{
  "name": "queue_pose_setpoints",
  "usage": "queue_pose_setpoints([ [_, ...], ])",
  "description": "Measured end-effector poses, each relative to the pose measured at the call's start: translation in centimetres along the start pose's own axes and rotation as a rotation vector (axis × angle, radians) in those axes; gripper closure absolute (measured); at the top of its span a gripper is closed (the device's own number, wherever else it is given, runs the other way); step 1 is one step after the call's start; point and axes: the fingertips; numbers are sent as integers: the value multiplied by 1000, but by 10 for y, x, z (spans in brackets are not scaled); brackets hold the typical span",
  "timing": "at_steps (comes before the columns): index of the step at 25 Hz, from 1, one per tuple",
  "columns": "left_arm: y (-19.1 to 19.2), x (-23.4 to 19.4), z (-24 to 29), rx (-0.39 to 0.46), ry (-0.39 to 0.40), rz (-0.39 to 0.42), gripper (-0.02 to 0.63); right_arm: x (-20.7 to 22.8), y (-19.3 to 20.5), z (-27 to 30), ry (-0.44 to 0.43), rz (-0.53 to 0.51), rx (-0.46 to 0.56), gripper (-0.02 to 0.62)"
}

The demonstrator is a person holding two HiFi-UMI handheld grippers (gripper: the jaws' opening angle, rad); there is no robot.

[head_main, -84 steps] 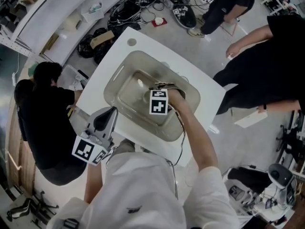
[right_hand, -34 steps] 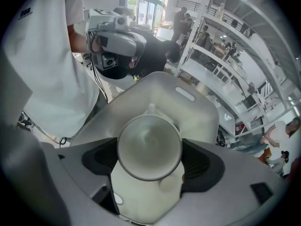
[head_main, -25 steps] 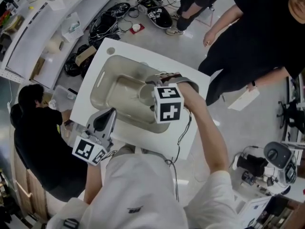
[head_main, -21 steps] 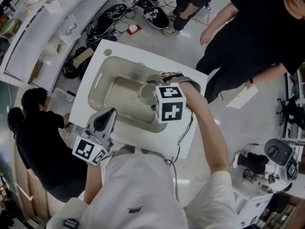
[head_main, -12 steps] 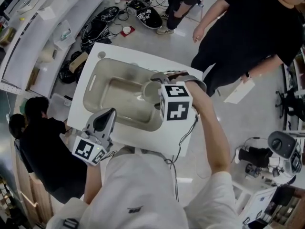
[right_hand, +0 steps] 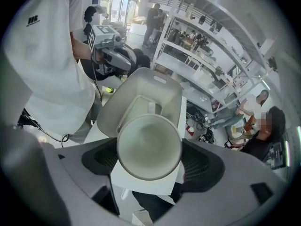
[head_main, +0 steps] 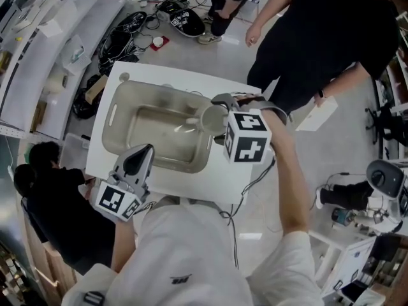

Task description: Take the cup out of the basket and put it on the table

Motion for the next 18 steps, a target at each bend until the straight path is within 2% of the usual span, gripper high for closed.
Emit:
queue_pose_setpoints([
  [8,-4,14,17,-17,46,15,595,-4,42,-16,19,101,-9,195],
  [18,-5,32,40,-35,96,32,595,-26,90,-12,1,206,-27,195],
])
Point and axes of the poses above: the fingertips, and each gripper's own axes: z forward along the fingers, x to its right, y out of its underside, and after that the axes turned 7 degrees about -x, right-handed
